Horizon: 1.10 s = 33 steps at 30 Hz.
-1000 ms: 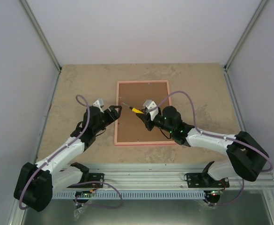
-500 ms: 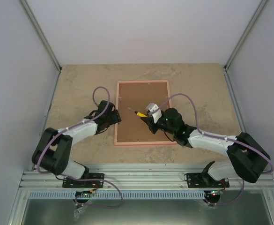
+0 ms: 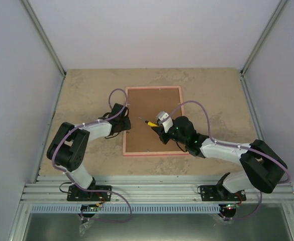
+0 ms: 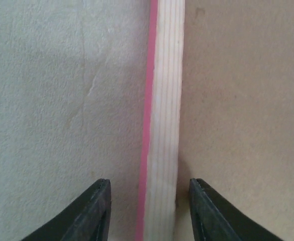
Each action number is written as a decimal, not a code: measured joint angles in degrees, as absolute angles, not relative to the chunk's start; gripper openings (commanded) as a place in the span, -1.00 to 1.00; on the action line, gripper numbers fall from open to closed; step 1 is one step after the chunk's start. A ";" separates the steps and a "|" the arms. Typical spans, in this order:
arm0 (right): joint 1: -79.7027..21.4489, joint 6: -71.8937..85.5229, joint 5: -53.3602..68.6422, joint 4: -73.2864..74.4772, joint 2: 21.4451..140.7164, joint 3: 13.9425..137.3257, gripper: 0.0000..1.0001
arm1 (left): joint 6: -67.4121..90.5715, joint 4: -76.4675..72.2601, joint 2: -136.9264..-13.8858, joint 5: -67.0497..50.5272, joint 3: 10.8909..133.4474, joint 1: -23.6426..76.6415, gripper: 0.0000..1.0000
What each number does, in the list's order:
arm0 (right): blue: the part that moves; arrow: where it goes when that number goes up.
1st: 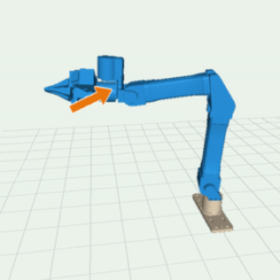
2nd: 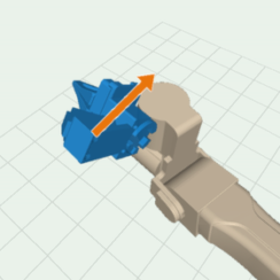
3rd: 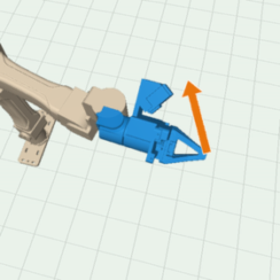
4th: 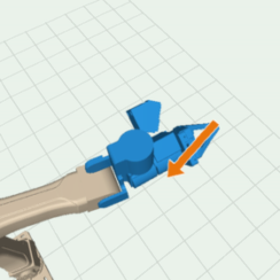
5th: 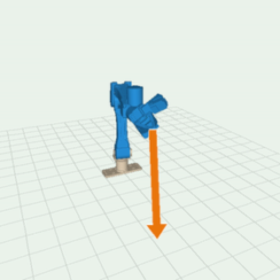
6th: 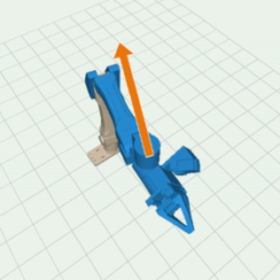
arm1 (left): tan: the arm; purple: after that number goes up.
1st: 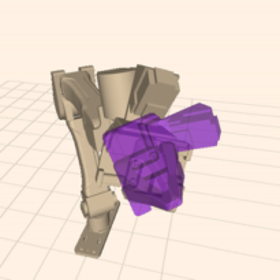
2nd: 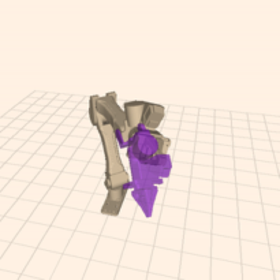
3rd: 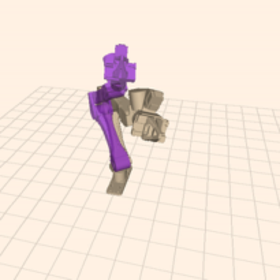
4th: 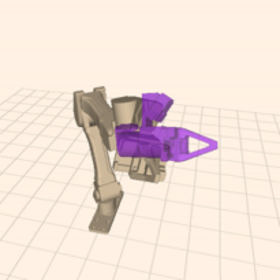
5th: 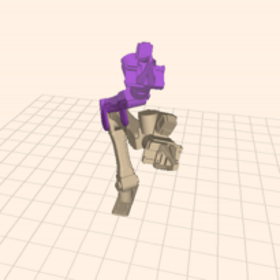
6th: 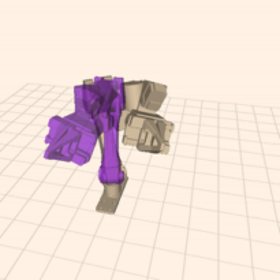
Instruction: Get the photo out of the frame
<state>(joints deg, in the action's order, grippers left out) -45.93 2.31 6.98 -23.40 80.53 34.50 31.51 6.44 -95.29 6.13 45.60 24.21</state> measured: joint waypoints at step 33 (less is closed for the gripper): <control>-45.93 0.54 6.22 -27.09 82.32 34.96 -0.99 | 28.05 0.01 -95.53 -1.06 43.83 23.81 -0.88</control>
<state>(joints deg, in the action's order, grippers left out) -45.93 0.54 6.22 -27.09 82.32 34.96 28.05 0.01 -95.53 -1.06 43.83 23.81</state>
